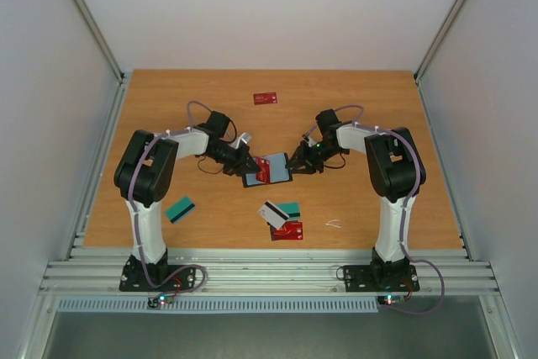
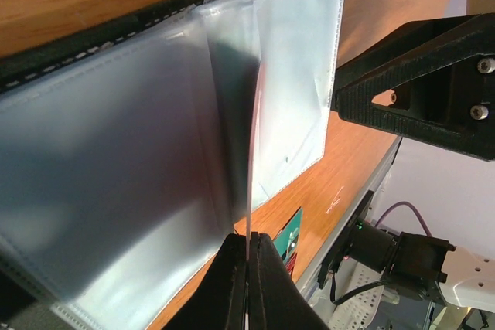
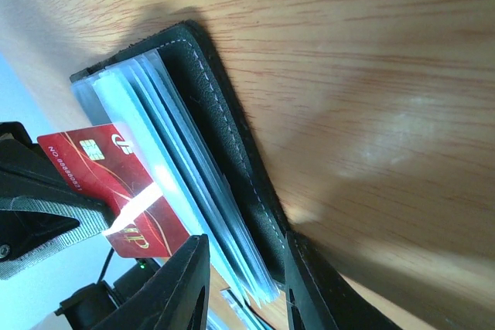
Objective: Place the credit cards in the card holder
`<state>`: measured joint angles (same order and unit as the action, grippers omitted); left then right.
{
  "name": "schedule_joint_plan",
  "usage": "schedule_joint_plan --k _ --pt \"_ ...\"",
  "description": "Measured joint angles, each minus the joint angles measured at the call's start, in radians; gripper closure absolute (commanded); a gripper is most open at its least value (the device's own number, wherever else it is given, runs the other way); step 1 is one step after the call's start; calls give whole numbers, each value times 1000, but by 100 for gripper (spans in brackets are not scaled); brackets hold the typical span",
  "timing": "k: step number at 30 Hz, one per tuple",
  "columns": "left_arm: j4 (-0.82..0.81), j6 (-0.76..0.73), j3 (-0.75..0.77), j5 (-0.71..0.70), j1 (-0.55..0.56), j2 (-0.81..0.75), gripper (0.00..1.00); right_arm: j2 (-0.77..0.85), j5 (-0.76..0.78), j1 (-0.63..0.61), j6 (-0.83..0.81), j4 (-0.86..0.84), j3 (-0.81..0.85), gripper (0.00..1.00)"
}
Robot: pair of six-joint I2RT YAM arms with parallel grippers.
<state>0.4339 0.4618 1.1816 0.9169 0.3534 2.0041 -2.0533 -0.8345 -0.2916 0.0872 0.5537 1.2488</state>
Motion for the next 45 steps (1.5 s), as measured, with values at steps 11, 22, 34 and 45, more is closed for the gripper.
schedule_joint_plan --k 11,22,34,45 --pt "-5 -25 6 8 0 5 100 -6 -7 0 -8 10 6 71" --pt "-37 -30 6 -1 0 5 100 -10 -13 0 -13 15 9 71" --pt "-88 -24 11 1 3 31 100 -10 -13 0 -14 16 9 72" --pt "-190 60 11 11 35 51 100 -10 -26 -1 14 -2 -3 73"
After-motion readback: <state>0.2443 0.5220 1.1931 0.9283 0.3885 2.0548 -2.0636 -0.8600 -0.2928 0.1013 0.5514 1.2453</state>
